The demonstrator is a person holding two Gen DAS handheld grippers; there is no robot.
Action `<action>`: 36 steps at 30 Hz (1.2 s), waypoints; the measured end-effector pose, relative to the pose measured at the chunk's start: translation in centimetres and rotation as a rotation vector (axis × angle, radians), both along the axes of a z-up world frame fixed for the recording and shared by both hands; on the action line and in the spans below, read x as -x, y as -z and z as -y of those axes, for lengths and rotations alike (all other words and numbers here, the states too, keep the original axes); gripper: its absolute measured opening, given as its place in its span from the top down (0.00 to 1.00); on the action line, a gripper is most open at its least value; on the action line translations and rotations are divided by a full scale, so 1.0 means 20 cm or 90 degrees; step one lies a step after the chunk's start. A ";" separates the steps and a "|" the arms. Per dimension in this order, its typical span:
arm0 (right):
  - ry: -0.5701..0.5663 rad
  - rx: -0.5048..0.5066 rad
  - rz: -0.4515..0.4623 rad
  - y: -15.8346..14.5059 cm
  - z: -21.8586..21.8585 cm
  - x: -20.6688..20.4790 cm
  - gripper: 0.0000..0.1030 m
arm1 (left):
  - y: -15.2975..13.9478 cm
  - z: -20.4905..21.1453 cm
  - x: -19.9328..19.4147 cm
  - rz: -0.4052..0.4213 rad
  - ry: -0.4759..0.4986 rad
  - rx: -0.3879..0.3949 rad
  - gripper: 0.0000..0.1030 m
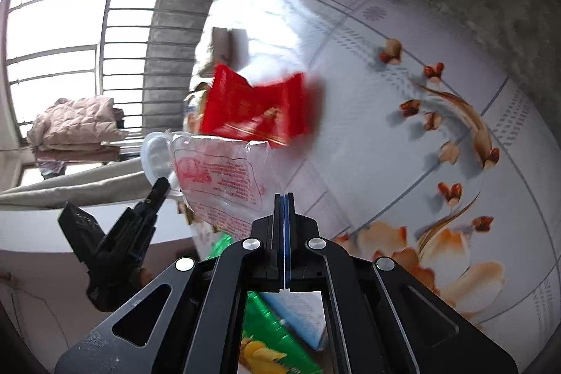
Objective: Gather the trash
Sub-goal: 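Carry the clear cup and plastic bag with both tools over the blue basket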
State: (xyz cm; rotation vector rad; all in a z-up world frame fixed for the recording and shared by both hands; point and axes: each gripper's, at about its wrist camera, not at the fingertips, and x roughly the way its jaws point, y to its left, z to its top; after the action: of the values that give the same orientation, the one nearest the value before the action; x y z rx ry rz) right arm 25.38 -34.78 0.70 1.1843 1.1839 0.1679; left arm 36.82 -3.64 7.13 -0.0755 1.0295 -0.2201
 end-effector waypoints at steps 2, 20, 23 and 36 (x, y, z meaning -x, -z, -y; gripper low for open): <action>-0.003 -0.015 0.015 -0.03 0.01 0.01 1.00 | -0.04 -0.03 0.03 0.016 -0.005 -0.001 0.96; 0.018 -0.086 0.087 -0.13 0.03 0.14 1.00 | -0.42 -0.06 0.43 0.272 0.039 -0.142 0.96; 0.023 -0.110 0.099 -0.13 0.05 0.21 1.00 | -0.47 -0.07 0.52 0.274 0.043 -0.105 0.96; 0.095 -0.168 0.124 -0.07 0.29 0.61 1.00 | -0.45 0.06 0.97 0.286 0.078 -0.011 0.96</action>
State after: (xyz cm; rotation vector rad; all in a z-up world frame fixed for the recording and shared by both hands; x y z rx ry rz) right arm 13.16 -40.68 2.04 1.4471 0.9178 0.3260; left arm 17.52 -4.91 16.10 0.0524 0.5892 -0.3225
